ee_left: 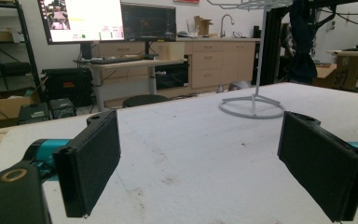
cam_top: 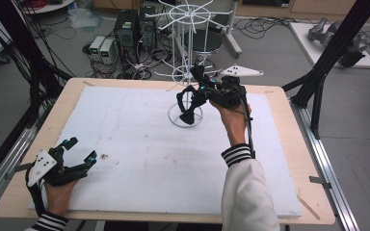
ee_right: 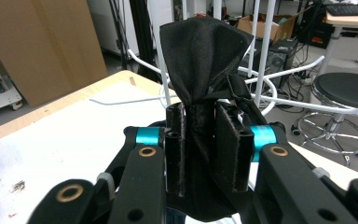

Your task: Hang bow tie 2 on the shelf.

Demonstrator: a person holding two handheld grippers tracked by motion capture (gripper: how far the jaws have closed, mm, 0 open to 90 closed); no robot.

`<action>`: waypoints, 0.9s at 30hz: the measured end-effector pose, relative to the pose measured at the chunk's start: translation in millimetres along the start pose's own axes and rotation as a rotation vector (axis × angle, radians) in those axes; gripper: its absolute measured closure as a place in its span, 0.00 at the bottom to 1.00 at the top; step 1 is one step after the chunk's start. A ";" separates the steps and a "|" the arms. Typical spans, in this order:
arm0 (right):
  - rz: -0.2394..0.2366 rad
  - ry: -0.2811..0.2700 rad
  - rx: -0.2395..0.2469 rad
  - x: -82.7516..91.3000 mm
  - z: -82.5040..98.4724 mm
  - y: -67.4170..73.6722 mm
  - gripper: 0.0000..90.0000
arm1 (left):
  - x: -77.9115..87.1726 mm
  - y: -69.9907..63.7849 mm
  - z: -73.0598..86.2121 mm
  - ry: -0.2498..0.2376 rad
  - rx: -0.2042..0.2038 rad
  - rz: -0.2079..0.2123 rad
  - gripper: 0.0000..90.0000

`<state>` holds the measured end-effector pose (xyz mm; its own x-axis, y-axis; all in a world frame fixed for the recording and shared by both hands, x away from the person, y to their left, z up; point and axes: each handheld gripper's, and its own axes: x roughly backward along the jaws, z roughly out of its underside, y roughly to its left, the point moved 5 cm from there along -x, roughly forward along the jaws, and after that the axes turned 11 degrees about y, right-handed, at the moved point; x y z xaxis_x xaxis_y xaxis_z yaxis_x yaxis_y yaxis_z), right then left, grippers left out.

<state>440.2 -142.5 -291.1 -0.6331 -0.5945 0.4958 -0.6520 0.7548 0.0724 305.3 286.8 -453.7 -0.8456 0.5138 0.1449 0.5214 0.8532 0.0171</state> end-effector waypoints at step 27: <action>-0.006 -0.049 0.082 26.5 16.1 19.0 0.12 | -0.1 0.3 0.1 0.004 0.001 -0.001 0.15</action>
<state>404.3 -148.4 -290.5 -0.6474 -0.6130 0.4528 -0.6865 0.7271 0.0029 305.6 287.1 -453.8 -0.8455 0.5127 0.1492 0.5204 0.8538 0.0159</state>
